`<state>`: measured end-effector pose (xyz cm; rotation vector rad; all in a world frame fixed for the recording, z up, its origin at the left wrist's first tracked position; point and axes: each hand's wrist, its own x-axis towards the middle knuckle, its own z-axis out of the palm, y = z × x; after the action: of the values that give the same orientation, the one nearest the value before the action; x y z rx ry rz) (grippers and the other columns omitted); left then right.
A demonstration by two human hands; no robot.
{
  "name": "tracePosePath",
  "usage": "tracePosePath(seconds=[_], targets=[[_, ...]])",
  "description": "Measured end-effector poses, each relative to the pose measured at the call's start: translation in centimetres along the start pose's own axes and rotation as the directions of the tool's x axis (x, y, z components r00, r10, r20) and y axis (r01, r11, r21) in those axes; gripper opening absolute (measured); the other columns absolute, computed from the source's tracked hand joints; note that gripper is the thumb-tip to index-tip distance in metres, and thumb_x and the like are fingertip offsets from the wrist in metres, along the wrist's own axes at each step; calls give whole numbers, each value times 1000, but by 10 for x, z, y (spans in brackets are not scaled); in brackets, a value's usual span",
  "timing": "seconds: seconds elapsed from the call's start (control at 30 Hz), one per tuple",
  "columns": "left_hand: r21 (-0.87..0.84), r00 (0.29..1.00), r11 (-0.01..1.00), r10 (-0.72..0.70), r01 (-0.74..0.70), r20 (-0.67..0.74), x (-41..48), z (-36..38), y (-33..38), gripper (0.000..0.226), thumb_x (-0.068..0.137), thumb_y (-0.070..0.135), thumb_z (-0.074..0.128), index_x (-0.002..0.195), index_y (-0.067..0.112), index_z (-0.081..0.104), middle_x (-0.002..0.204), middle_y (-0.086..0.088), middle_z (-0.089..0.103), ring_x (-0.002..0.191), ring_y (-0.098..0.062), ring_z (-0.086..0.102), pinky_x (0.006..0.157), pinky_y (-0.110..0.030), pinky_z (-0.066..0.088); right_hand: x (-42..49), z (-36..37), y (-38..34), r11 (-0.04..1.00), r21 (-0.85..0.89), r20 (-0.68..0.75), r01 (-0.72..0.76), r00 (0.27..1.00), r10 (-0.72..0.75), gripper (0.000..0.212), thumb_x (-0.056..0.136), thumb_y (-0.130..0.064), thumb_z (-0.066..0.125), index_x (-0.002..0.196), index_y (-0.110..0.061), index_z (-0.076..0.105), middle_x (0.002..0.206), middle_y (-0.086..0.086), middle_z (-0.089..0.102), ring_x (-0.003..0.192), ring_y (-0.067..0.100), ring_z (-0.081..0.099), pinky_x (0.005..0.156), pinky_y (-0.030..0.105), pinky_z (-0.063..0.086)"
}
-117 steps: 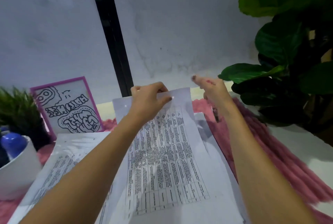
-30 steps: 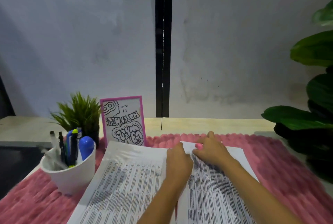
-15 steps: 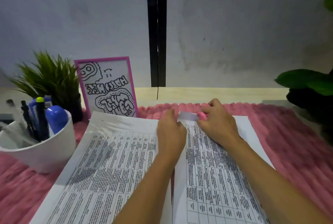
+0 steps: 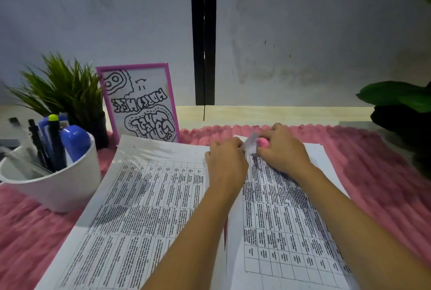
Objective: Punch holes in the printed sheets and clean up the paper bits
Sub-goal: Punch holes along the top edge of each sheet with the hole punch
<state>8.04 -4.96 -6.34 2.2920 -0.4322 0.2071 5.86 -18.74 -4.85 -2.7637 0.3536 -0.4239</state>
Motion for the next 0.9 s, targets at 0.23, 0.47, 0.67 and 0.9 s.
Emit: tracePosePath(seconds=[0.23, 0.47, 0.67, 0.9], targets=[[33, 999, 999, -24, 23, 22, -2, -1, 0, 23, 97, 9, 46, 111, 18, 62, 103, -3, 68, 106, -27, 51, 86, -36, 33, 2, 0, 1, 1000, 7, 0, -18, 1000, 18, 27, 93, -27, 51, 115, -20, 65, 98, -1, 44, 87, 17, 49, 75, 34, 39], [-6, 1000, 1000, -15, 16, 11, -2, 0, 1, 26, 92, 4, 46, 103, 17, 66, 90, -3, 70, 88, -28, 59, 85, -44, 45, 2, 0, 1, 1000, 22, 2, -19, 1000, 19, 21, 92, -26, 50, 106, -20, 64, 98, 0, 46, 90, 20, 53, 74, 33, 41], [-45, 1000, 999, -30, 30, -4, -2, 2, -1, 23, 92, 7, 51, 103, 18, 67, 91, -3, 70, 89, -28, 59, 86, -45, 47, 5, 0, 1, 1000, 13, 35, -23, 999, 23, 22, 92, -25, 50, 107, -19, 66, 100, 0, 47, 87, 19, 51, 74, 33, 41], [-60, 999, 998, -25, 24, -21, -3, 1, 0, 20, 91, 6, 52, 102, 16, 66, 93, -3, 70, 93, -28, 59, 86, -46, 47, 4, 1, 5, 996, 89, -10, -24, 1000, 25, 6, 89, -27, 57, 89, -22, 62, 97, -2, 50, 83, 18, 54, 67, 29, 37]])
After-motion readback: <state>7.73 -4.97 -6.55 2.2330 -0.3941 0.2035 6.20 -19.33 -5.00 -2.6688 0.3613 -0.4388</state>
